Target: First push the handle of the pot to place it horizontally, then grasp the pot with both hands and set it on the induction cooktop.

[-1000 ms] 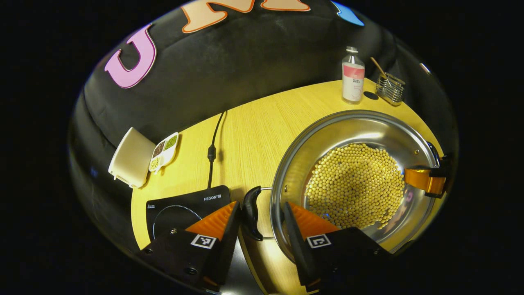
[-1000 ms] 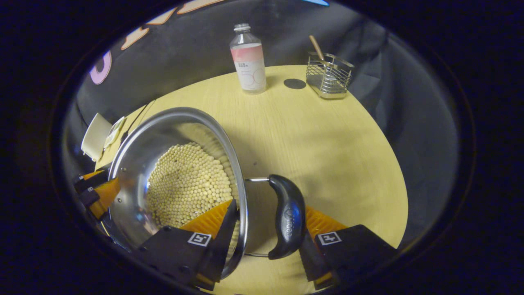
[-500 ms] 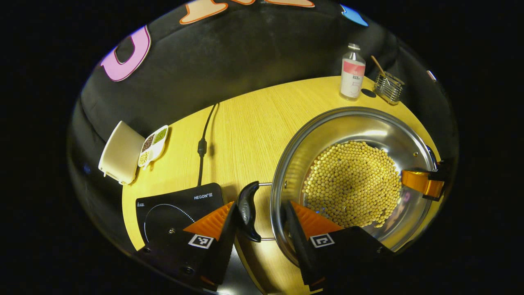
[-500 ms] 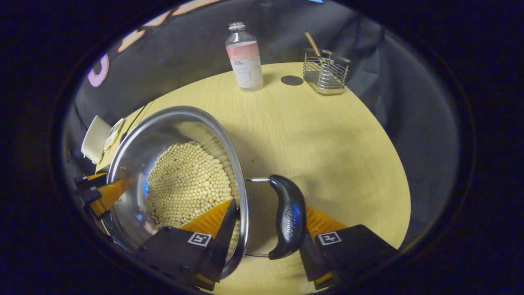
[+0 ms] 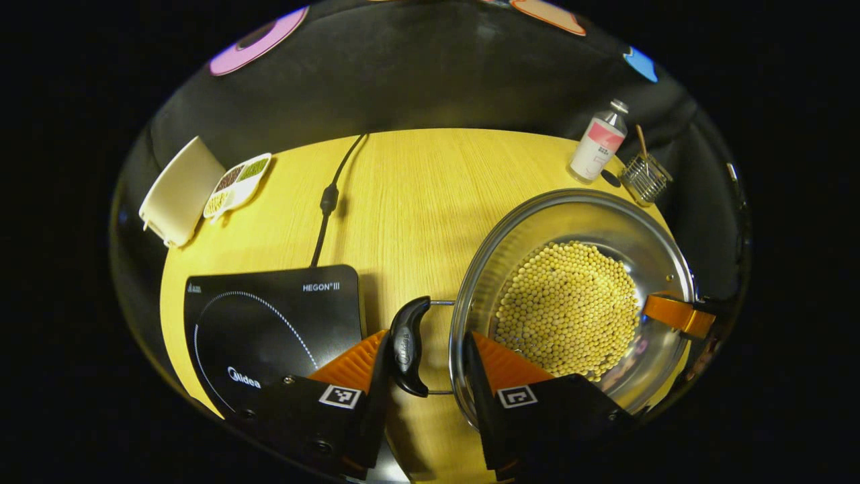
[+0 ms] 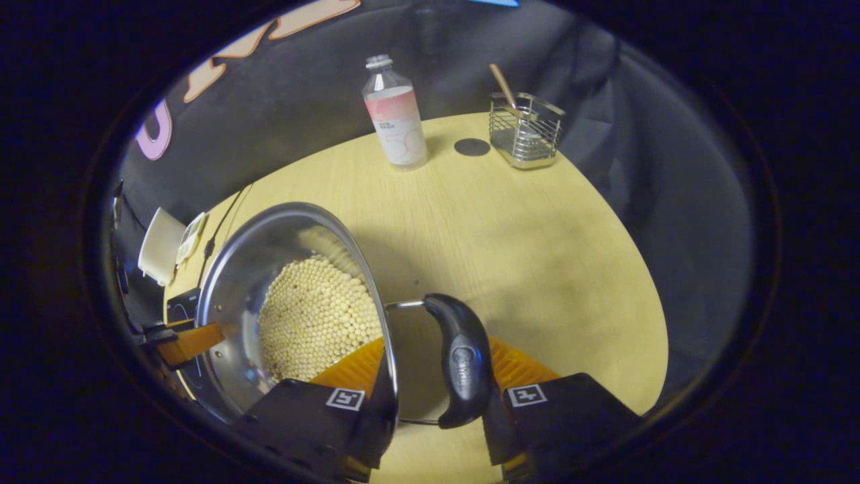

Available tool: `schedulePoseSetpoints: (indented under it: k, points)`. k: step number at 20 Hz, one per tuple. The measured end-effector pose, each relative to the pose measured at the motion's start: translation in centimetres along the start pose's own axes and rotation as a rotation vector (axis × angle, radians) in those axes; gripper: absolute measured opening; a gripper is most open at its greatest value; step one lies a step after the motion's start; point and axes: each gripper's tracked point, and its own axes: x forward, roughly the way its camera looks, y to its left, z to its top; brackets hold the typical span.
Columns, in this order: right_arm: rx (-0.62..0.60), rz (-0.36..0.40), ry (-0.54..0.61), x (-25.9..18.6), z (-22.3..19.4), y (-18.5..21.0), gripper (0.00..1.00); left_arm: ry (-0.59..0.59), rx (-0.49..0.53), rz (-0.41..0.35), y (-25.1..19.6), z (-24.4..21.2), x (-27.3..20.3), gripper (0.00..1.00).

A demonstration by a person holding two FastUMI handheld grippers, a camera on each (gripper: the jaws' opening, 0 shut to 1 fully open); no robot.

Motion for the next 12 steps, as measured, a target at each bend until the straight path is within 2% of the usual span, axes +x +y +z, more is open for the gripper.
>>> schedulePoseSetpoints:
  k: [5, 6, 7, 12]
  points:
    - [-0.003, 0.014, -0.020, -1.0, 0.8, 0.1, 0.55, -0.044, -0.018, -0.027, 0.0, 0.0, -2.7, 0.58]
    - [0.001, 0.020, -0.021, -1.4, 0.8, 0.3, 0.56, -0.047, -0.013, -0.024, 0.2, 0.1, -3.5, 0.58]
    - [0.000, 0.025, -0.022, -1.6, 0.9, 0.5, 0.62, -0.050, -0.009, -0.019, 0.5, 0.0, -4.2, 0.58]
    - [-0.004, 0.069, -0.030, -3.9, 0.3, 3.2, 0.62, -0.069, -0.022, 0.013, 3.7, -0.3, -8.3, 0.58]
